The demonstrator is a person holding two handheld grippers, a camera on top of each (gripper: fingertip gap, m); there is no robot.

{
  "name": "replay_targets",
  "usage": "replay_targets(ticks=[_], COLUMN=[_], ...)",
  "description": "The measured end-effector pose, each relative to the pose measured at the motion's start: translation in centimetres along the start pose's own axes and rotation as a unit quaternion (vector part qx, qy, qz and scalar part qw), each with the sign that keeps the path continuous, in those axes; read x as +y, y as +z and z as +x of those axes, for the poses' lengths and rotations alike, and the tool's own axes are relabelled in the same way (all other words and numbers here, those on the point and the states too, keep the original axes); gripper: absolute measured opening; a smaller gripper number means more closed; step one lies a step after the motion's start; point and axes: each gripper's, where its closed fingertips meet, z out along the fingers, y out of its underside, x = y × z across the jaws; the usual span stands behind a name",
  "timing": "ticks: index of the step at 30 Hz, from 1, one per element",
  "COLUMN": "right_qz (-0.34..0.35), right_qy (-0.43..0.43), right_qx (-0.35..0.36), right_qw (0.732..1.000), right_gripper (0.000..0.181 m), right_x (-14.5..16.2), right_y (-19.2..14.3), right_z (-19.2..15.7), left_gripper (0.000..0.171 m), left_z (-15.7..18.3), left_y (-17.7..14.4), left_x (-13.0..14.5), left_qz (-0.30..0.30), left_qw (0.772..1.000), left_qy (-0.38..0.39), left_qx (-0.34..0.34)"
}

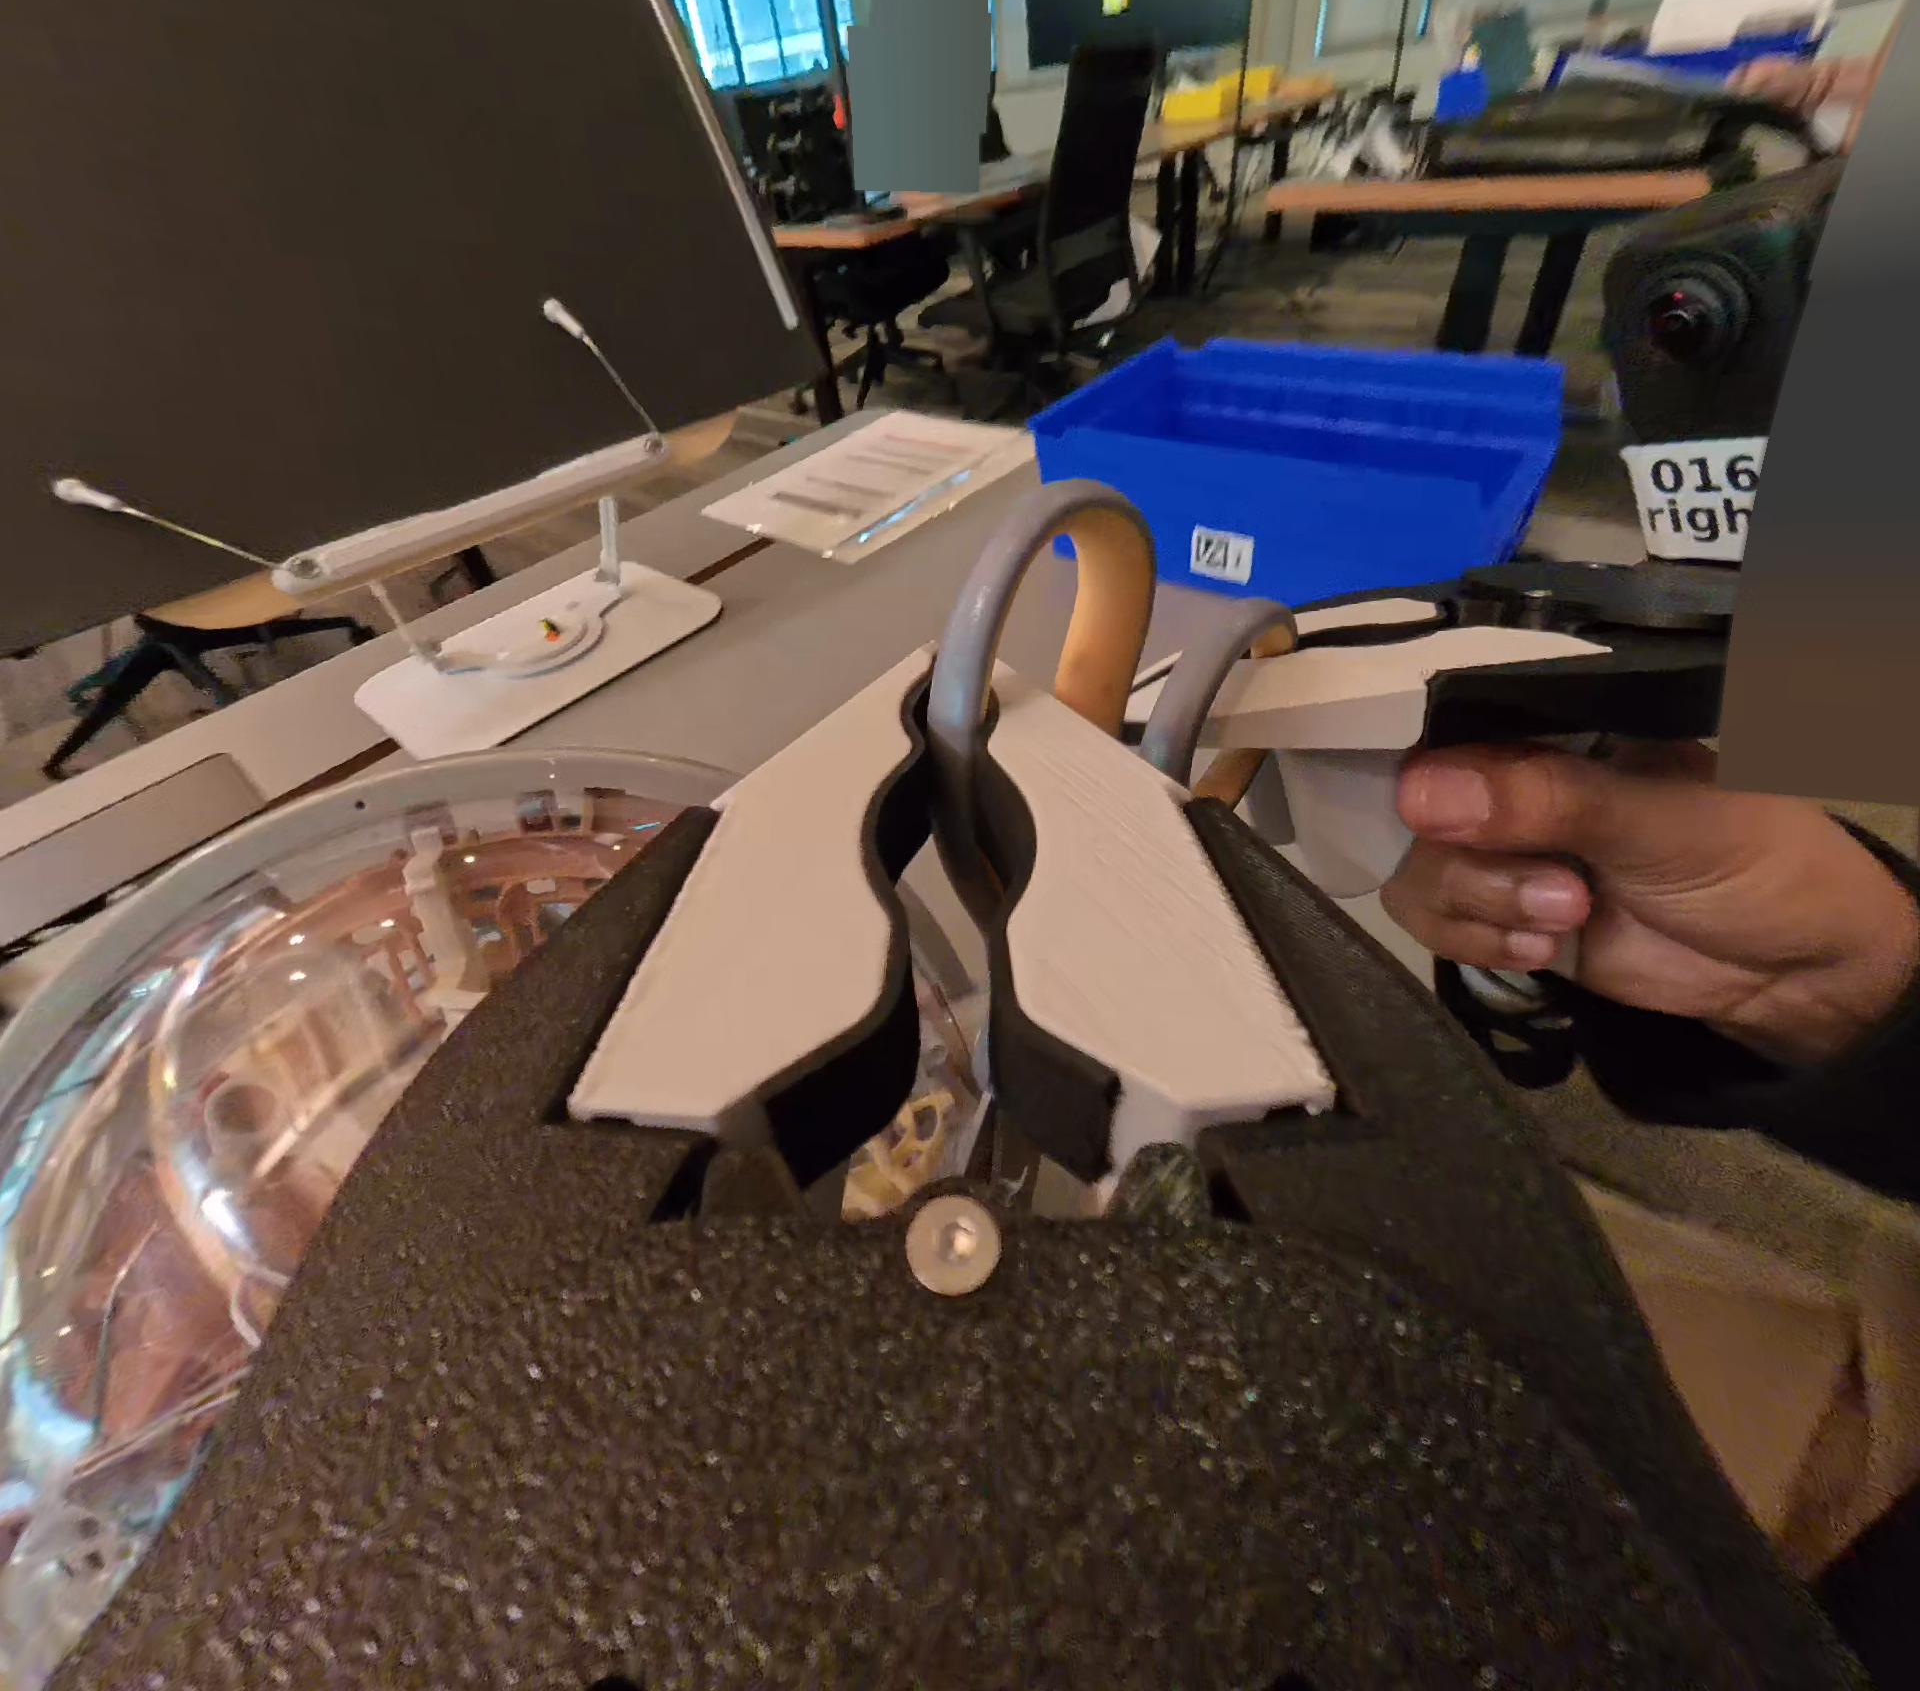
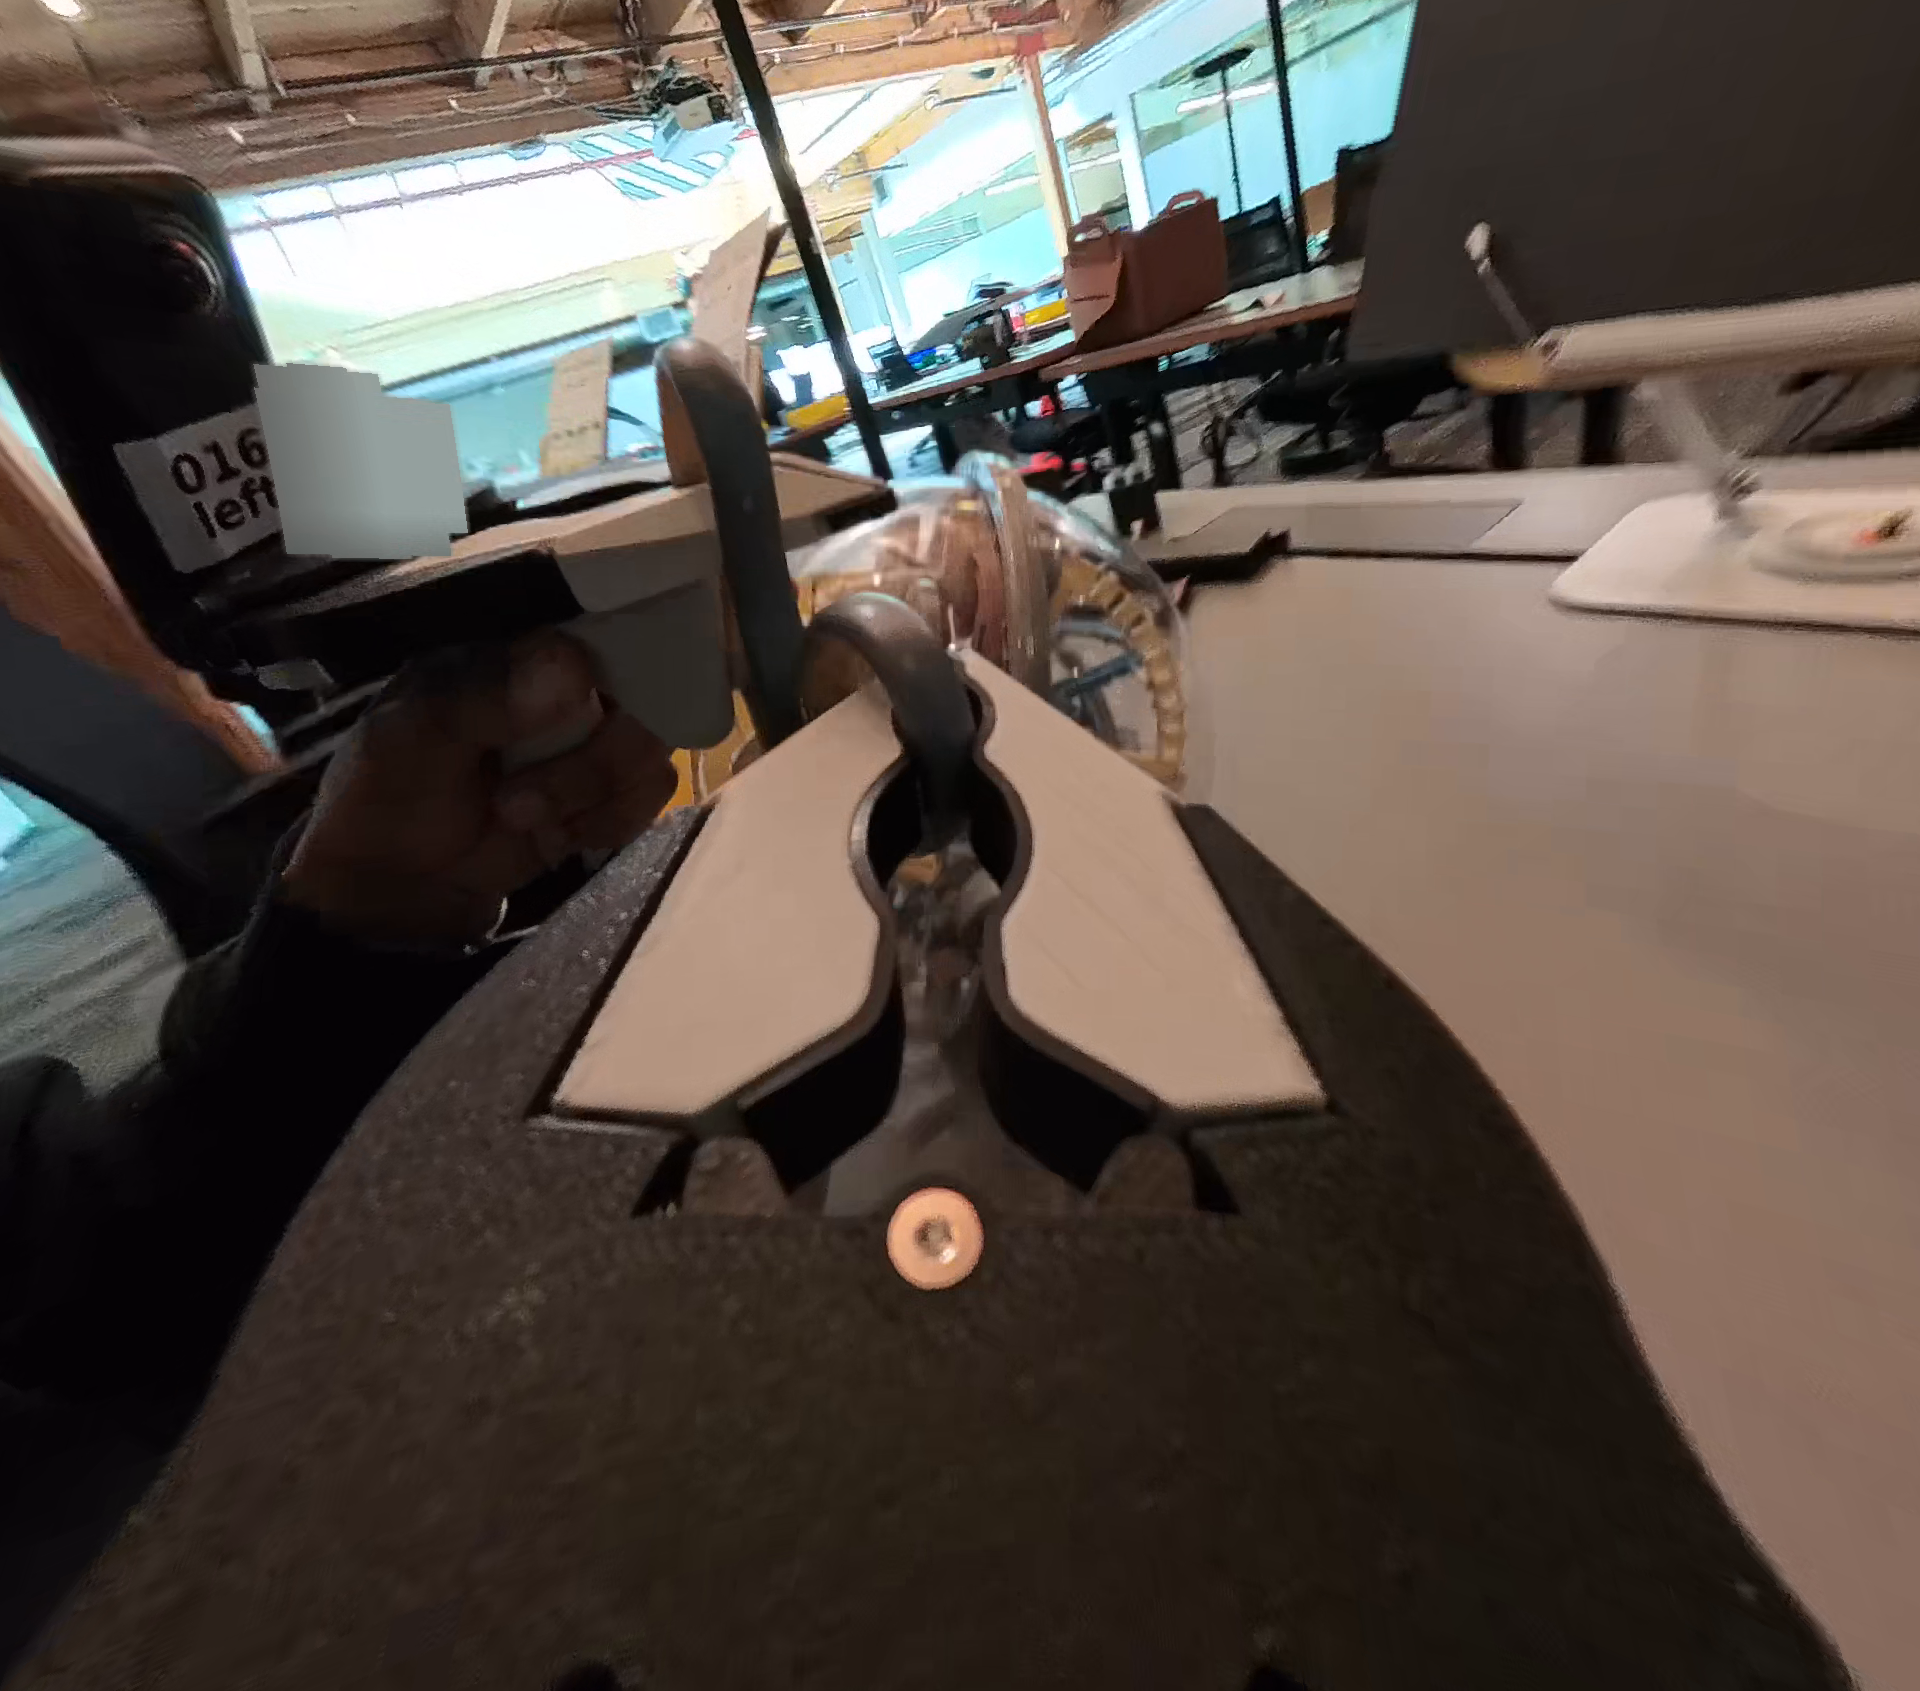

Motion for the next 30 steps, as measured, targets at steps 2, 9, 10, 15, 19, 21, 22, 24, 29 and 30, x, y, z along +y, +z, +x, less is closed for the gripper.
replay_targets(ticks=[2,9,10,15,19,21,22,24,29,30], right_qz=[0.003,-0.057,-0.067,-0.12,-0.156,-0.174,-0.184,-0.2,-0.226,-0.227], right_qy=[-0.045,-0.17,-0.184,-0.253,-0.287,-0.295,-0.299,-0.308,-0.312,-0.301], right_qx=[0.016,0.016,0.013,0.003,-0.019,-0.036,-0.046,-0.066,-0.095,-0.103], right_qw=[0.999,0.984,0.981,0.96,0.945,0.939,0.935,0.928,0.918,0.921], right_gripper=[0.0,0.0,0.0,0.0,0.0,0.001,0.0,0.0,0.0,0.0], right_x=[-2.4,-7.9,-8.2,-7.9,-6.9,-6.2,-5.9,-5.2,-3.4,-3.1], right_y=[-0.2,3.5,4.4,9.1,13.0,15.0,16.0,17.7,20.0,20.1], right_z=[0.1,-1.1,-1.5,-3.5,-5.6,-6.9,-7.5,-8.9,-10.5,-10.7], left_gripper=[0.0,0.0,0.0,0.0,0.0,0.0,0.0,0.0,0.0,0.0], left_z=[0.0,-3.0,-3.7,-7.0,-9.7,-11.3,-12.2,-13.8,-16.9,-17.3], left_y=[0.4,-0.3,-0.7,-3.1,-5.7,-7.3,-8.1,-9.7,-12.3,-12.8], left_x=[-1.4,-3.9,-3.8,-2.7,-1.6,-1.1,-0.9,-0.6,0.1,0.2], left_qz=[0.03,0.11,0.12,0.159,0.184,0.192,0.195,0.201,0.204,0.204], left_qw=[0.999,0.982,0.978,0.958,0.943,0.936,0.933,0.927,0.921,0.923], left_qy=[-0.036,-0.152,-0.168,-0.223,-0.259,-0.271,-0.276,-0.283,-0.292,-0.285], left_qx=[0.0,-0.036,-0.042,-0.079,-0.103,-0.118,-0.126,-0.141,-0.155,-0.161])
